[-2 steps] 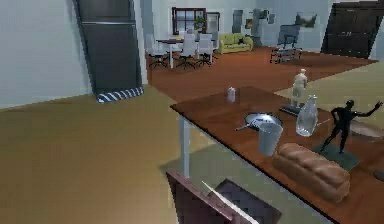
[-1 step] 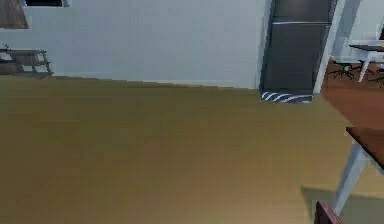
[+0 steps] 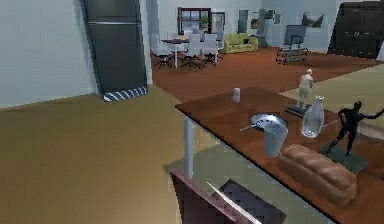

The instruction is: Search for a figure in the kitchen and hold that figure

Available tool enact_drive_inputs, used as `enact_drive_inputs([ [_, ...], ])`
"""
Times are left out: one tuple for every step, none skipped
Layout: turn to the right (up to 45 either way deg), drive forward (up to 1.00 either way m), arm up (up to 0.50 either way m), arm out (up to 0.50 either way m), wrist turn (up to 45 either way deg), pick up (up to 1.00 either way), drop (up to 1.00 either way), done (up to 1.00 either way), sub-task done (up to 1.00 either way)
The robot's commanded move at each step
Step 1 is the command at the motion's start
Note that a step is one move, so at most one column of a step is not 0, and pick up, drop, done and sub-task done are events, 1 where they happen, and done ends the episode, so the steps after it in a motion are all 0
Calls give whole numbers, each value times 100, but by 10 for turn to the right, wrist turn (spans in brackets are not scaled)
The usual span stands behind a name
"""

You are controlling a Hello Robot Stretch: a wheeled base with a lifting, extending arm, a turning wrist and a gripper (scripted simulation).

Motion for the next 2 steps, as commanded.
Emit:
enact_drive_inputs([
  [450,0,0,0,0,0,0,0,0],
  [450,0,0,0,0,0,0,0,0],
])
